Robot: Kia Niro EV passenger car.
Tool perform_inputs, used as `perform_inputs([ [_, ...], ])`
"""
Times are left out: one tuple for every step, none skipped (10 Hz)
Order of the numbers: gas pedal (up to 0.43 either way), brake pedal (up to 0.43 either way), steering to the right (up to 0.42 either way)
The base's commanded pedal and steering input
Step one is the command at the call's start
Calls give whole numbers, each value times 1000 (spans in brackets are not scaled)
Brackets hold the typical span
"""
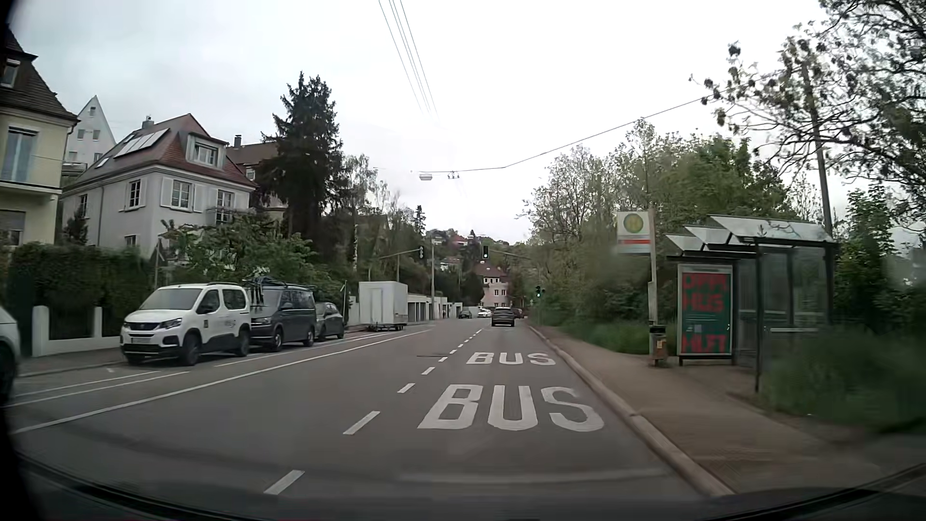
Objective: Follow the waypoints while adhering to traffic rules and regulations
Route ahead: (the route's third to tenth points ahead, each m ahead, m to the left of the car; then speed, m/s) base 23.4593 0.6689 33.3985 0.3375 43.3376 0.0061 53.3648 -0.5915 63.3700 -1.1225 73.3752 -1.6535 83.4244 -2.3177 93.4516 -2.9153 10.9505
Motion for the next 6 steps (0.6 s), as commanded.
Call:
perform_inputs([
  [79,0,21],
  [79,0,16],
  [79,0,16],
  [79,0,16],
  [79,0,16],
  [79,0,14],
])
